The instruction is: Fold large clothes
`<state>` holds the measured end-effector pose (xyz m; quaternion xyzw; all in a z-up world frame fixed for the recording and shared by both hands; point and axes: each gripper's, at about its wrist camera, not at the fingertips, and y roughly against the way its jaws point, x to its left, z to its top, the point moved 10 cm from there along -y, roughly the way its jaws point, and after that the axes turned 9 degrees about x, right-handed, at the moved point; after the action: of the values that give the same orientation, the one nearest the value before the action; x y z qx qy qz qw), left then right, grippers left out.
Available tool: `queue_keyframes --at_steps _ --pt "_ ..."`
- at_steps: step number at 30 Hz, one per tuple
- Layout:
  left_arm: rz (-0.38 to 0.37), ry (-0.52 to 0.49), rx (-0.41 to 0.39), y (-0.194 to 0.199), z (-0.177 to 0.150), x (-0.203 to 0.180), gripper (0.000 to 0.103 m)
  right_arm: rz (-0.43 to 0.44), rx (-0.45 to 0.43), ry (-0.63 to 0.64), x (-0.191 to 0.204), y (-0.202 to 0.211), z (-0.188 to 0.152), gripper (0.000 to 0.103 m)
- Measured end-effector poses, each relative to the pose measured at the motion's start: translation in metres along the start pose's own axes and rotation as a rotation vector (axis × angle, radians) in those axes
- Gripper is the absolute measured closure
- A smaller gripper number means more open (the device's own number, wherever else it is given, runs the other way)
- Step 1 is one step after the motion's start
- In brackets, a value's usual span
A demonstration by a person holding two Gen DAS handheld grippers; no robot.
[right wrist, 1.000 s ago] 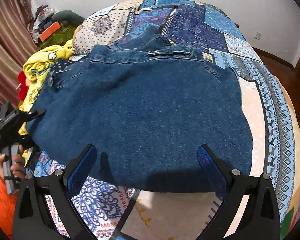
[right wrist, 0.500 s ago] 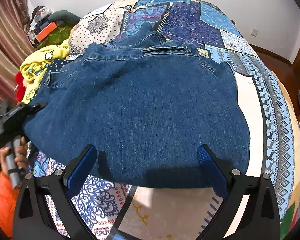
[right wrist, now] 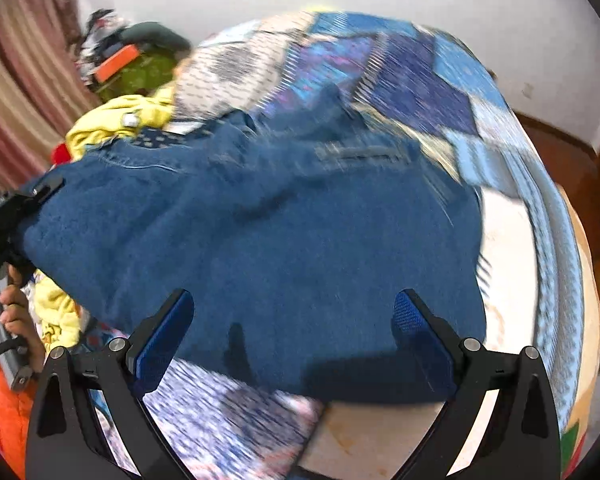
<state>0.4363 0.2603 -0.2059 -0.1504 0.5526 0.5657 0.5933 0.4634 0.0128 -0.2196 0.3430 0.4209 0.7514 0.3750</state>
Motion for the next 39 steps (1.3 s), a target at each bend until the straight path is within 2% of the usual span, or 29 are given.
queue_keyframes --at_steps 3,7,9,11,13,16,21,26,30,34,35,38,39 --pt "0.083 -0.114 -0.012 0.004 0.001 -0.025 0.079 0.01 -0.001 0.068 0.03 -0.016 0.011 0.003" --pt "0.173 -0.249 -0.005 -0.001 -0.004 -0.049 0.079 -0.02 0.055 0.166 0.065 -0.06 0.016 0.003" --pt "0.181 -0.265 0.013 0.003 -0.01 -0.048 0.079 -0.069 0.103 0.227 0.075 -0.09 0.01 0.003" --pt "0.169 -0.253 0.045 -0.006 -0.017 -0.052 0.079 -0.098 0.088 0.248 0.076 -0.1 0.008 0.0" --pt "0.162 -0.251 0.049 -0.015 -0.019 -0.058 0.079 -0.097 0.076 0.275 0.074 -0.1 0.006 0.0" --pt "0.14 -0.265 0.064 -0.027 -0.027 -0.08 0.079 -0.055 0.115 0.271 0.068 -0.087 0.005 0.0" --pt "0.149 -0.357 0.104 -0.064 -0.054 -0.132 0.079 -0.033 0.032 0.121 0.013 -0.032 -0.003 0.0" --pt "0.176 -0.507 0.215 -0.128 -0.12 -0.183 0.079 -0.033 -0.052 -0.127 -0.058 0.014 -0.025 0.0" --pt "0.262 -0.628 0.348 -0.178 -0.182 -0.18 0.078 -0.03 -0.069 -0.289 -0.113 0.034 -0.057 0.0" --pt "0.362 -0.725 0.513 -0.21 -0.239 -0.145 0.074 -0.036 -0.069 -0.407 -0.159 0.046 -0.083 0.0" --pt "0.395 -0.79 0.541 -0.215 -0.255 -0.136 0.074 -0.037 -0.069 -0.427 -0.167 0.049 -0.088 0.0" --pt "0.438 -0.947 0.528 -0.209 -0.276 -0.135 0.069 -0.05 -0.074 -0.466 -0.184 0.058 -0.103 0.0" --pt "0.441 -0.965 0.535 -0.207 -0.278 -0.135 0.065 -0.055 -0.077 -0.471 -0.19 0.061 -0.105 0.0"
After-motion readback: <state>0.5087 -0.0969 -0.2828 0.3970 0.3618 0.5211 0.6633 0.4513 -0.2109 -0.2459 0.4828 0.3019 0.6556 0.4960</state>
